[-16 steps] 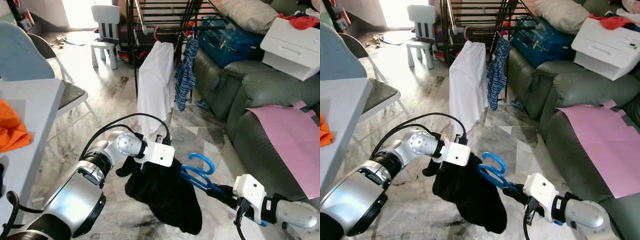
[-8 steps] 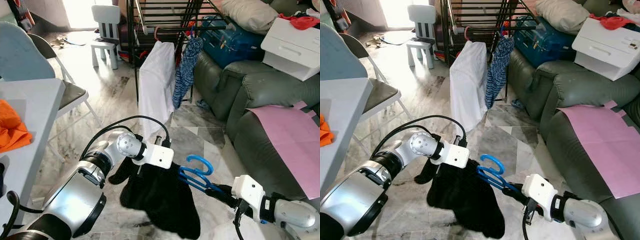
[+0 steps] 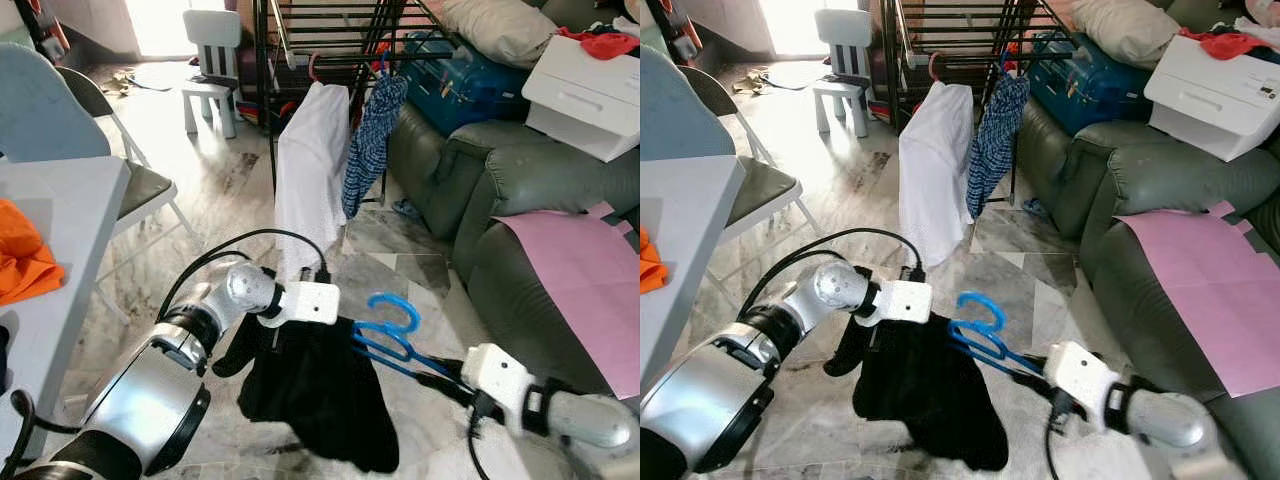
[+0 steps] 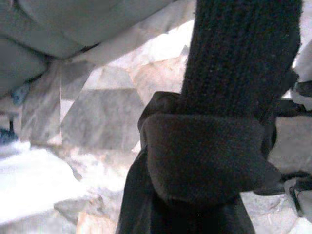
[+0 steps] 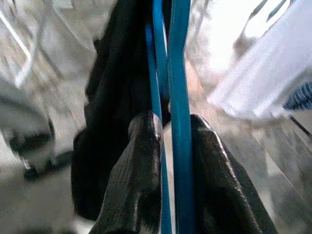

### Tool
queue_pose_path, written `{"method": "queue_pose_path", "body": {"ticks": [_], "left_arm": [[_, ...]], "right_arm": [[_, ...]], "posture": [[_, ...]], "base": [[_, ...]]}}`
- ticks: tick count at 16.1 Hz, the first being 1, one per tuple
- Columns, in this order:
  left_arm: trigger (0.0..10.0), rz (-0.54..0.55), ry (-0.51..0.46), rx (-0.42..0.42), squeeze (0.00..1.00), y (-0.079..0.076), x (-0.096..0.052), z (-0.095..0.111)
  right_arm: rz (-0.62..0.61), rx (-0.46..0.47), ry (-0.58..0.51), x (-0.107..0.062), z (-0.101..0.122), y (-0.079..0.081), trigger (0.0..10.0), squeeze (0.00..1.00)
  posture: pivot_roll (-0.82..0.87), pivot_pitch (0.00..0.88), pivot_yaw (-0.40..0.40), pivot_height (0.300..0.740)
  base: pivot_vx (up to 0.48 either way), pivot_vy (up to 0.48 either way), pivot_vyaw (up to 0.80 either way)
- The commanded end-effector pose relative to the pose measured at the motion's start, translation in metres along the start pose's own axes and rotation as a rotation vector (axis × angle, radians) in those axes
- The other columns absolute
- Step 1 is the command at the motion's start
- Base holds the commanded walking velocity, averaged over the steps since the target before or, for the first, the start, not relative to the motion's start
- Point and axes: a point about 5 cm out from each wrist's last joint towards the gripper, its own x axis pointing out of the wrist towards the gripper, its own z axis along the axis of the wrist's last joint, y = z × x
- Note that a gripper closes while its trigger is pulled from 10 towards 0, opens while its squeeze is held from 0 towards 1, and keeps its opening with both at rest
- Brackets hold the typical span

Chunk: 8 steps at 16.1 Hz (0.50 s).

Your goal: Hang hanger

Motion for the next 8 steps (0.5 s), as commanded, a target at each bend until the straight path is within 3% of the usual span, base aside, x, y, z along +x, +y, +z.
{"method": "queue_pose_path", "body": {"ticks": [1, 6, 8], "left_arm": [[0.0, 0.083, 0.021, -0.069, 0.0, 0.004, -0.009, -0.011], [0.0, 0.154, -0.007, -0.213, 0.0, 0.001, -0.012, -0.022], [0.0, 0.154, -0.007, -0.213, 0.0, 0.001, -0.012, -0.022]], "right_arm": [[-0.018, -0.035, 0.102, -0.011, -0.011, -0.006, 10.0, 1.0], [-0.3, -0.124, 0.194, -0.038, -0.012, -0.048, 10.0, 1.0], [-0.3, -0.124, 0.194, -0.038, -0.012, -0.048, 10.0, 1.0]], "posture": [[0.0, 0.0, -0.018, 0.74], [-0.01, 0.0, -0.017, 0.74], [-0.01, 0.0, -0.017, 0.74]], "base": [[0.0, 0.0, 0.0], [0.0, 0.0, 0.0], [0.0, 0.0, 0.0]]}}
